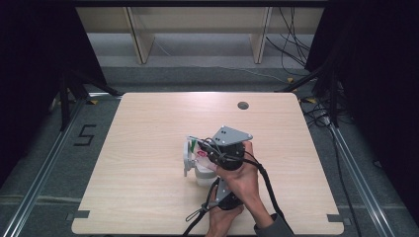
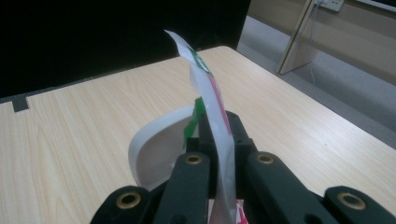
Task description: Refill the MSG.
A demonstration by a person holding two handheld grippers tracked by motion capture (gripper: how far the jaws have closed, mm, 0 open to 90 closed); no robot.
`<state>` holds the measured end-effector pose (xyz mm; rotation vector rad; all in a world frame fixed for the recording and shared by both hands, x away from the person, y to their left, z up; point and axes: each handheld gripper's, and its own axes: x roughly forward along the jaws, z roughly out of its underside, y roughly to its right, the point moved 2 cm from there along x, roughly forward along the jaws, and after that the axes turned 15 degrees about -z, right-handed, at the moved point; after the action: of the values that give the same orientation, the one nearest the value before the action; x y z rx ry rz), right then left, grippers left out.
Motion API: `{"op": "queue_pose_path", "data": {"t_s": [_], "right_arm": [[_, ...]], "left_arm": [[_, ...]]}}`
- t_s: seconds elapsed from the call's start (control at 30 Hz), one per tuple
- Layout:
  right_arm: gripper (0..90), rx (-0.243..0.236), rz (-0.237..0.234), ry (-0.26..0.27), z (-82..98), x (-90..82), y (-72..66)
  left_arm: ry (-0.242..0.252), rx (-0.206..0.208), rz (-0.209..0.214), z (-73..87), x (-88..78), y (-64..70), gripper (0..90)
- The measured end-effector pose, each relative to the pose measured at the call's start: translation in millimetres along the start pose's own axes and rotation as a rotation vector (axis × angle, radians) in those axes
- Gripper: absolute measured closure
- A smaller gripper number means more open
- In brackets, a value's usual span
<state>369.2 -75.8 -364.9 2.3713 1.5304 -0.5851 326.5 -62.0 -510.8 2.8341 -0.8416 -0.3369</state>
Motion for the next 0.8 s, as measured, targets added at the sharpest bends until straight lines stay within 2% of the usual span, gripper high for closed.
{"op": "queue_pose_path", "data": {"t_s": [0.03, 0.1, 0.33, 0.47, 0.63, 0.7, 0.73, 0.77, 0.8], "right_arm": [[89.3, 0.02, -0.009, -0.003, 0.2, 0.5, -1.1], [89.3, 0.001, 0.007, 0.003, -0.2, -0.2, -0.9], [89.3, 0.011, -0.008, 0.0, 0.0, -0.5, -1.7], [89.3, 0.009, 0.001, 0.016, -0.4, -0.2, -1.4], [89.3, 0.014, -0.006, 0.001, -0.4, -0.1, -1.7], [89.3, 0.01, 0.007, 0.004, 0.0, 1.1, -2.1], [89.3, 0.012, -0.002, 0.002, -0.3, 0.9, -2.6], [89.3, 0.025, 0.013, 0.006, -0.4, 0.3, -3.1], [89.3, 0.015, 0.006, 0.0, -0.4, -0.8, -2.1]], "left_arm": [[0.003, -0.002, -0.001, 0.0, 0.0, 0.2, 74.9], [0.002, -0.002, 0.0, -0.4, 0.0, 0.3, 74.9], [0.003, 0.0, 0.0, -0.1, 0.2, 0.2, 74.9], [0.005, 0.001, 0.002, -0.7, 0.0, 0.1, 74.8], [0.003, -0.002, -0.005, -0.4, 1.0, -0.2, 74.8], [0.002, -0.001, -0.004, -0.8, 1.1, -0.3, 74.8], [0.006, -0.001, 0.002, -0.9, 1.0, -0.1, 74.9], [0.003, 0.001, 0.002, -0.9, 0.8, -0.3, 74.9], [0.001, -0.001, -0.003, -0.8, 1.1, -0.3, 74.9]]}}
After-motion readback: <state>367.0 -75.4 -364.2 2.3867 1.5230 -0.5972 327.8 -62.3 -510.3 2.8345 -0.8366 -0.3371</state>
